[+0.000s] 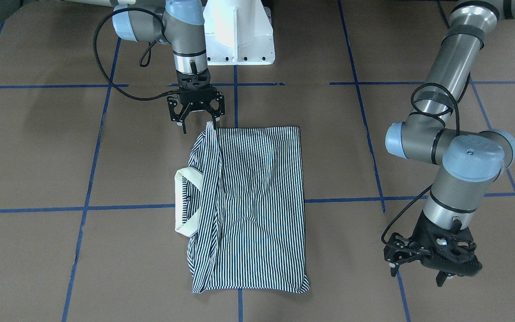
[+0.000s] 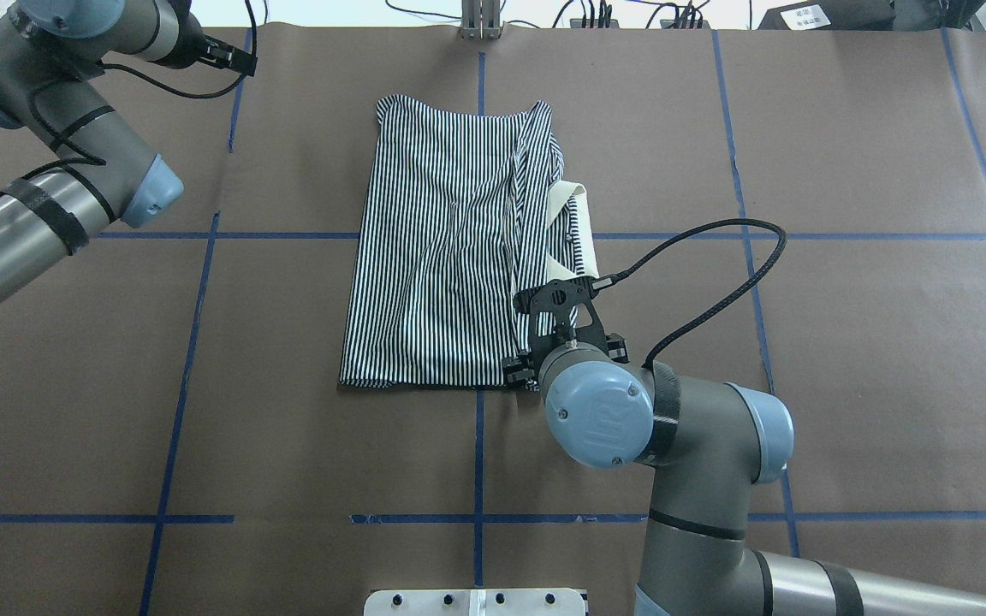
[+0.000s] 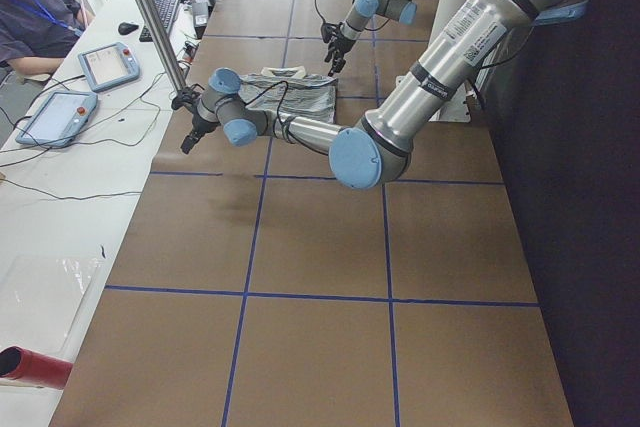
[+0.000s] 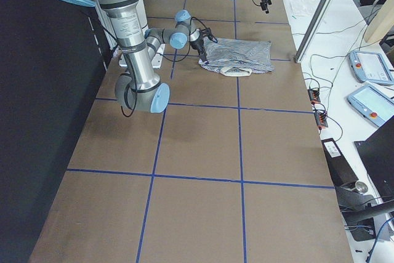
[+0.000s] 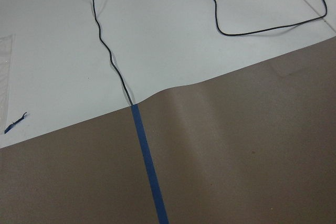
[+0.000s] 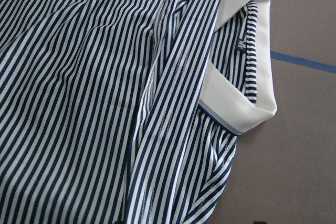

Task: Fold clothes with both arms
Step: 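Release the collar and move the right gripper toward the shirt's near corner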

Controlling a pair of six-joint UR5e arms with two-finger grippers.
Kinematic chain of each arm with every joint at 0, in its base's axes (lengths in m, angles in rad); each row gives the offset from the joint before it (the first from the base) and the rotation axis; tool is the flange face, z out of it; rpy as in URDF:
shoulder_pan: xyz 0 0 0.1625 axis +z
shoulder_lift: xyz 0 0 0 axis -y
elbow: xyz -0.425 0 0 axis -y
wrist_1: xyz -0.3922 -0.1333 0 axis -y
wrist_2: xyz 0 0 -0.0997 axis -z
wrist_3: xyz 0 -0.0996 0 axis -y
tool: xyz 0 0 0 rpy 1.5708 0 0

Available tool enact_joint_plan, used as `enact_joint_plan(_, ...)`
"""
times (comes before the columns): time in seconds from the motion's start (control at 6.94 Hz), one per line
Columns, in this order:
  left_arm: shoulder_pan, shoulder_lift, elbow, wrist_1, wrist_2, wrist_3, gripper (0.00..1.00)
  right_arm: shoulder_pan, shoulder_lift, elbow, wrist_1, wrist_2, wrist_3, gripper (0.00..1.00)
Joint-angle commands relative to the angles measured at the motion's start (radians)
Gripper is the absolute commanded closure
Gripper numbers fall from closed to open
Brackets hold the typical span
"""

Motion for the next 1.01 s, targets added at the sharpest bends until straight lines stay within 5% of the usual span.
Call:
enact_joint_plan(0.0,0.0,0.0,-0.002,-0.001,0.0,0.0,0.0,-0.042,0.004,-0.018,0.006,-0.049,-0.066,0.29)
enact_joint_plan(0.29,0.0,0.0,-0.003,-0.001,0.0,0.0,0.0,-0.056,0.005,-0.04,0.007,-0.089,-0.086,0.34)
enact_joint_plan(0.86,0.0,0.0,-0.002,-0.001,0.0,0.0,0.0,-0.059,0.028,-0.04,0.009,-0.088,-0.088,0.62)
